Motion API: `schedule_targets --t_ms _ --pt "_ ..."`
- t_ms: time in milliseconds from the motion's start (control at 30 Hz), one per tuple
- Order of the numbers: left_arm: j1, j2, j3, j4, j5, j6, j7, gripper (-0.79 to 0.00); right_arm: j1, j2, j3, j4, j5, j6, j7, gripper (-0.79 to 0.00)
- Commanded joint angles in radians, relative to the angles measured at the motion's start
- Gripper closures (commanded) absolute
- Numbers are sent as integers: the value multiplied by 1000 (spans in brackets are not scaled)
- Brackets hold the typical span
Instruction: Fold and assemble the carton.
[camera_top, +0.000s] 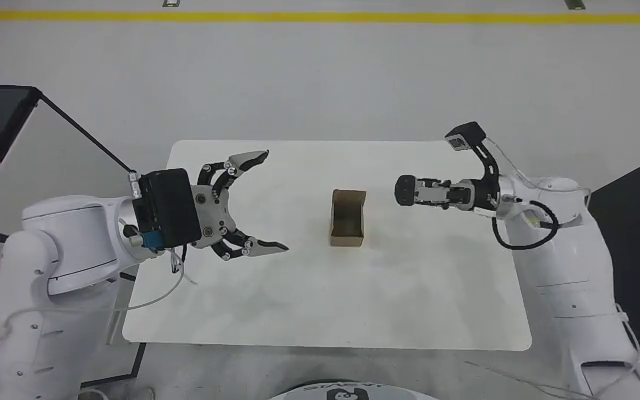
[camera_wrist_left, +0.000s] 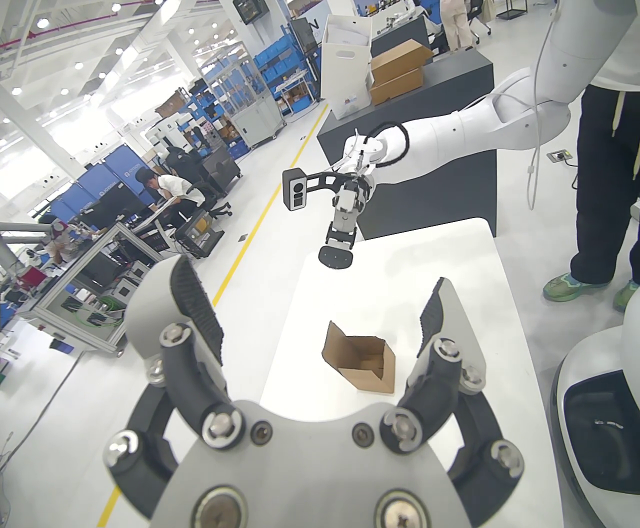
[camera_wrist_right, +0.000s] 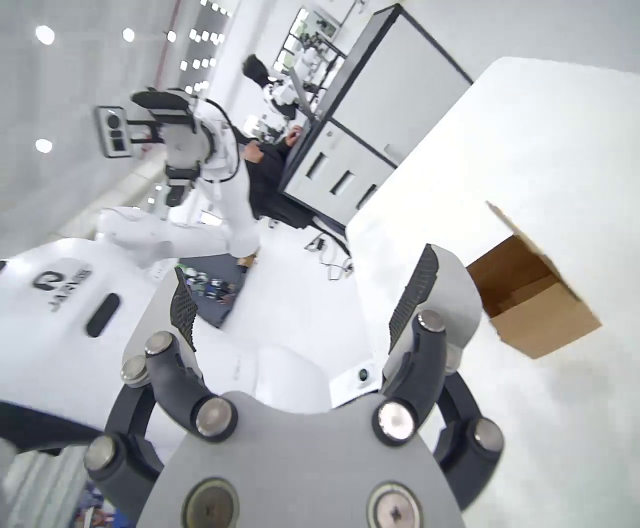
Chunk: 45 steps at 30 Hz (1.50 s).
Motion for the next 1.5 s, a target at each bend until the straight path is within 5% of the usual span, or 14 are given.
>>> schedule_targets --t_ms 0,300,467,633,667,733,1000,1267,1467 --pt "0 0 0 0 0 0 0 -785 -1 0 -1 -5 -27 -2 -17 -785" --pt "4 0 2 8 1 9 -7 -785 -1 0 -1 -5 -27 -2 -17 -785" --pt "28 14 100 123 -216 154 -271 -785 -1 0 -1 -5 -27 -2 -17 -785" --pt "-74 34 149 180 -622 327 -565 -785 -1 0 -1 -5 -27 -2 -17 -785" --pt "-96 37 143 187 -640 341 -600 -742 -1 0 -1 -5 -27 -2 -17 -785" --pt "-102 38 140 188 -642 343 -610 0 -1 0 -1 -5 -27 -2 -17 -785" --pt "-99 38 142 191 -644 350 -608 0 -1 0 -1 -5 -27 -2 -17 -785" --pt "-185 35 307 352 -760 653 -839 0 -1 0 -1 -5 -27 -2 -17 -785" --pt "-232 22 375 432 -850 695 -849 0 -1 0 -1 -5 -27 -2 -17 -785"
